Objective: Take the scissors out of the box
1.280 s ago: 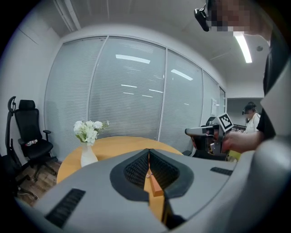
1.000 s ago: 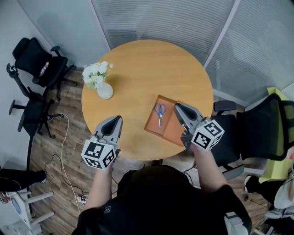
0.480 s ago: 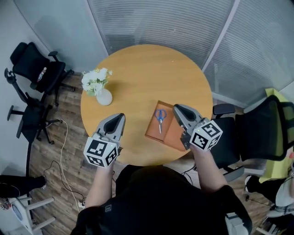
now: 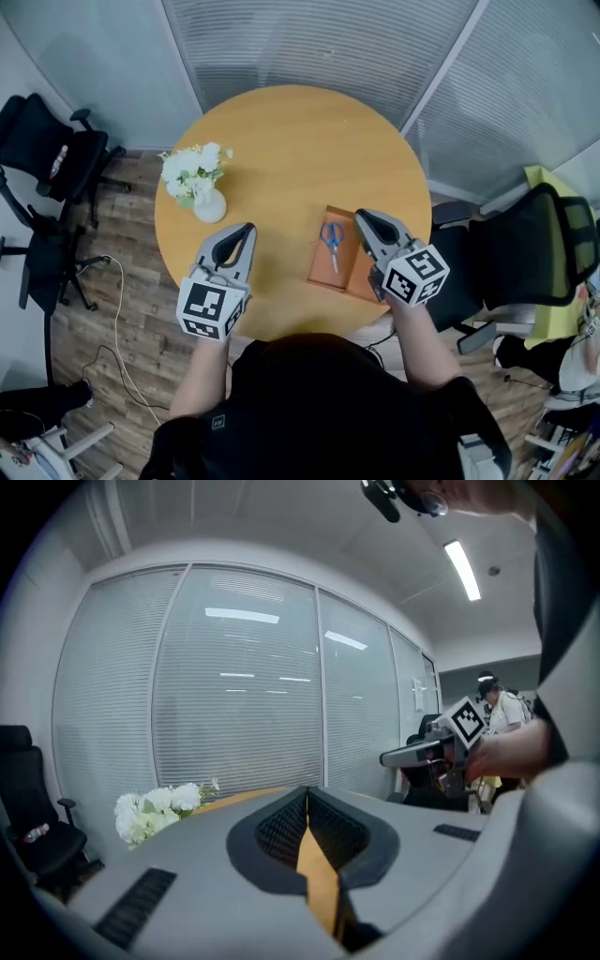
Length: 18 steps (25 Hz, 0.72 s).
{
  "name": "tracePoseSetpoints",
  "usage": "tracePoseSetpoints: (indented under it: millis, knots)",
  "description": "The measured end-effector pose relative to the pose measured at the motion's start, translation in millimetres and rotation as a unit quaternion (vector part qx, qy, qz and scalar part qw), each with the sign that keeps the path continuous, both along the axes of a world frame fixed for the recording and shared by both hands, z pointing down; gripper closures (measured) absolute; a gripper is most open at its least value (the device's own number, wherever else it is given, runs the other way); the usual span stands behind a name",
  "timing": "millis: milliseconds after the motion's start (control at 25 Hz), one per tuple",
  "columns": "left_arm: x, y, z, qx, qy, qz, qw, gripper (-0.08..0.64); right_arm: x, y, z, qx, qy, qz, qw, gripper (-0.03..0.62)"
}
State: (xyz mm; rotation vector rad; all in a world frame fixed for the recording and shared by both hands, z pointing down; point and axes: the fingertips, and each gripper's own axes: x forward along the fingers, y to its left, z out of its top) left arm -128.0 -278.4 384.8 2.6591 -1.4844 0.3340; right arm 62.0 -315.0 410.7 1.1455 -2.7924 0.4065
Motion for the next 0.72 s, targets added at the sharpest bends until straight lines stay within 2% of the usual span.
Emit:
tracePoseSetpoints:
  millis: [400,720]
  knots:
    - [-21.3,-16.6,26.2,-0.023,0.024,0.069,0.9971,0.546,-24.2,0.1,35.1,-0.064,0.042,0.05,0.996,0.552]
    - [-19.8,-25.9,47.1,-0.056,0.045,0.083,0.994,0.546,-23.9,-1.6,69.1,-0.102,0.06,0.064,0.991,0.552]
